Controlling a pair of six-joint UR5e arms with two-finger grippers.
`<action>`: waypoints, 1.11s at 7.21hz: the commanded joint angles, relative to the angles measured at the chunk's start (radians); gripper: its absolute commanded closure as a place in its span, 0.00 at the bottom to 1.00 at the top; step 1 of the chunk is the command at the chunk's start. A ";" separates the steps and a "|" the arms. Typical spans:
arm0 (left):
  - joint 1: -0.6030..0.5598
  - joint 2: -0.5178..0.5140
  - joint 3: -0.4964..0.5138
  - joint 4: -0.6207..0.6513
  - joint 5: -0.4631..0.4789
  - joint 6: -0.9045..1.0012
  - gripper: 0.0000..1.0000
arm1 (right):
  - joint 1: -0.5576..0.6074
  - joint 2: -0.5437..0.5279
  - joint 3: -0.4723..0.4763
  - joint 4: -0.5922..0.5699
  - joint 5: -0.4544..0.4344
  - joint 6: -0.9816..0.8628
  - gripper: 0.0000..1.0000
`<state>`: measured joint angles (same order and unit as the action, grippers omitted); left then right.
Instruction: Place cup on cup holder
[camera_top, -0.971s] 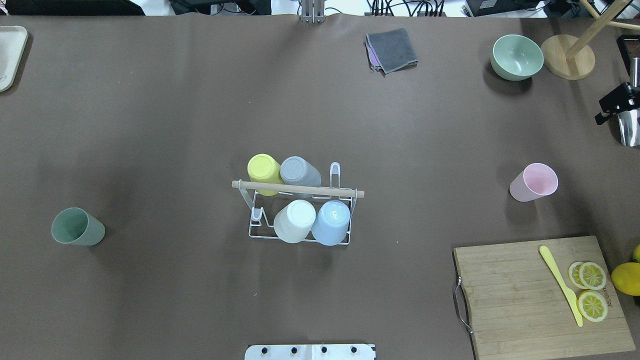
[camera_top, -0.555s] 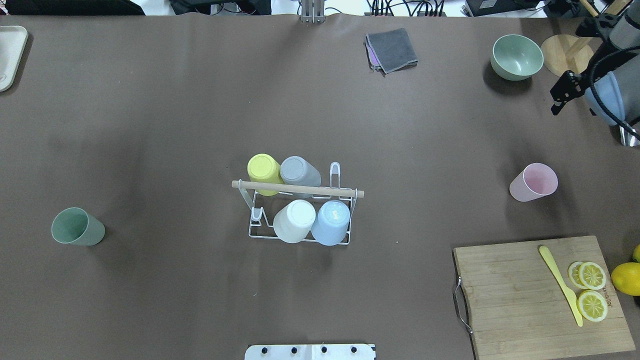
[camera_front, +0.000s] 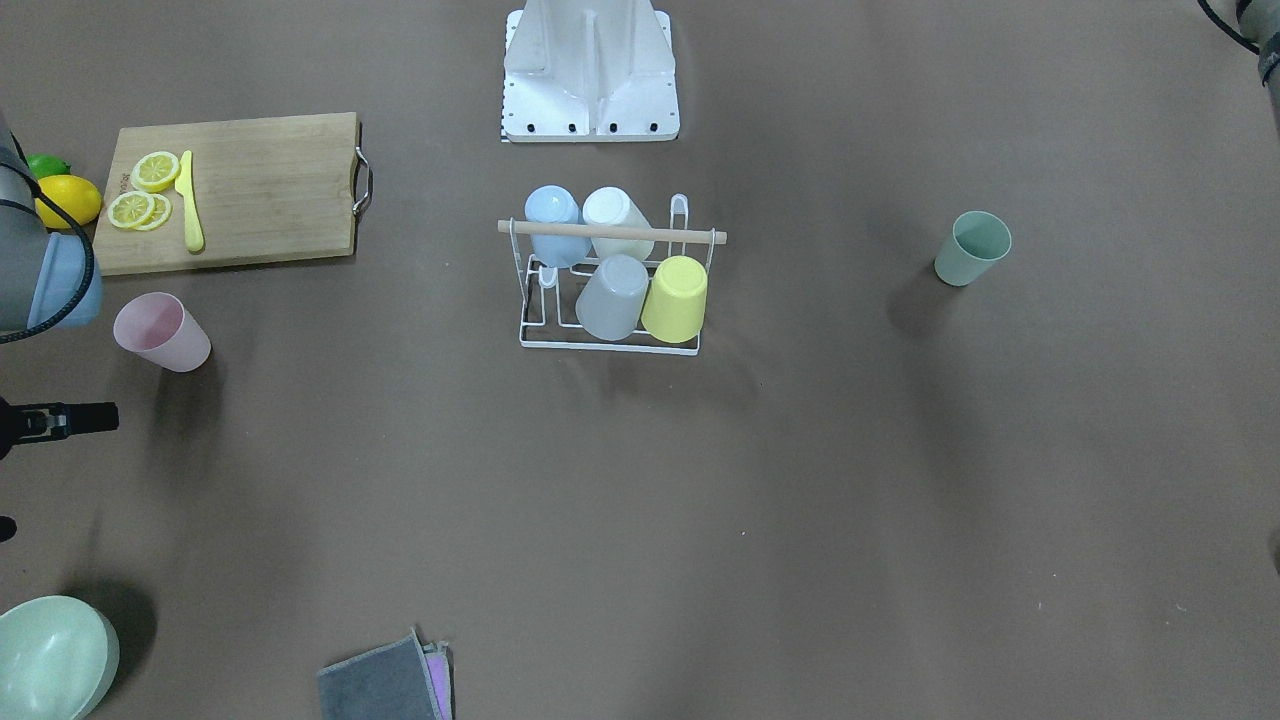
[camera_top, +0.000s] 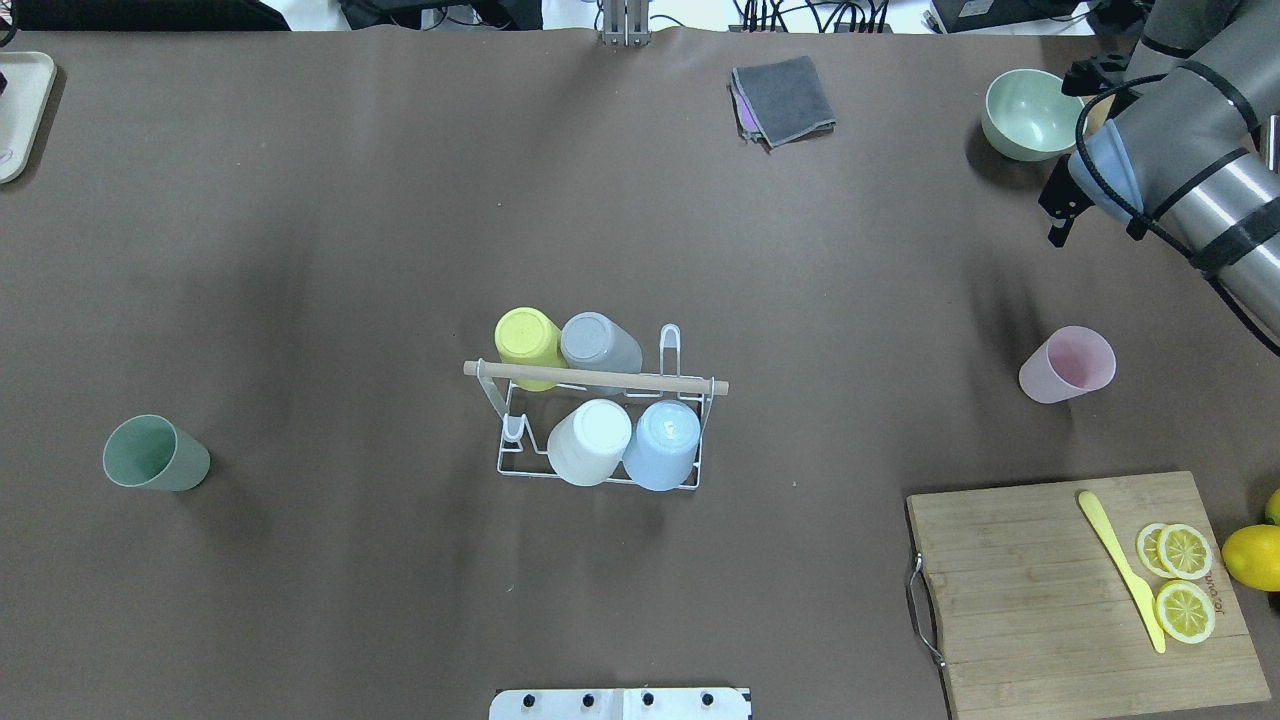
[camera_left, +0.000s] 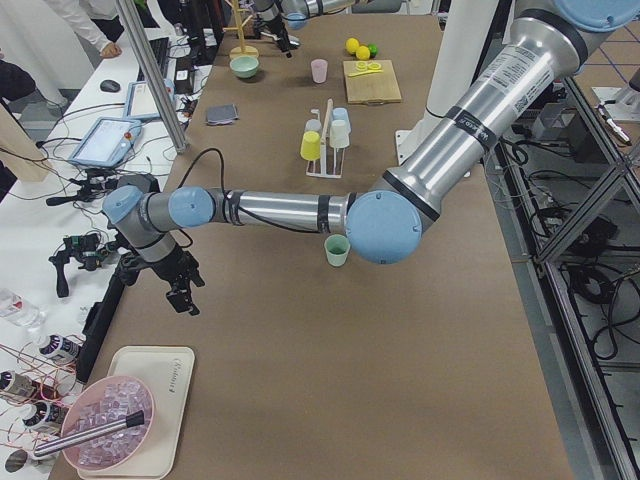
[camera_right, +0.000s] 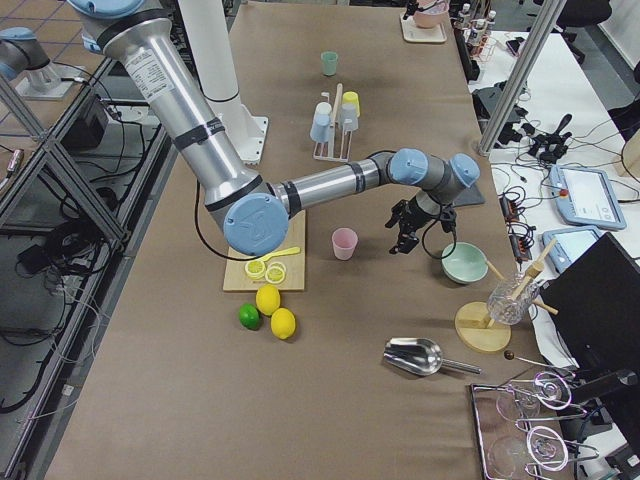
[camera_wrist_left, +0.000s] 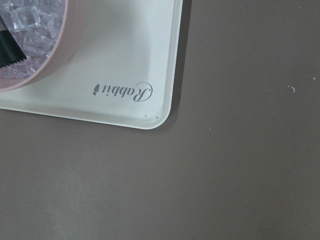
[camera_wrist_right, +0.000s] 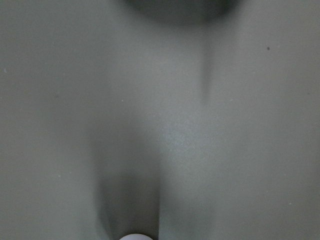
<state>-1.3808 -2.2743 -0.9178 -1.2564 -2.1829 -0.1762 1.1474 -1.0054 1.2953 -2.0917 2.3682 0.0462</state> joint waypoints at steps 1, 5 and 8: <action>0.023 -0.040 0.002 0.163 -0.009 0.083 0.03 | -0.052 0.022 -0.007 -0.128 0.003 -0.049 0.01; 0.026 -0.053 0.002 0.298 -0.145 0.192 0.03 | -0.089 0.027 -0.068 -0.134 0.006 -0.051 0.01; 0.048 -0.050 0.017 0.316 -0.236 0.201 0.03 | -0.107 0.025 -0.117 -0.137 0.028 -0.052 0.02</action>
<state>-1.3423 -2.3254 -0.9073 -0.9460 -2.3763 0.0240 1.0473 -0.9790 1.1960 -2.2268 2.3850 -0.0049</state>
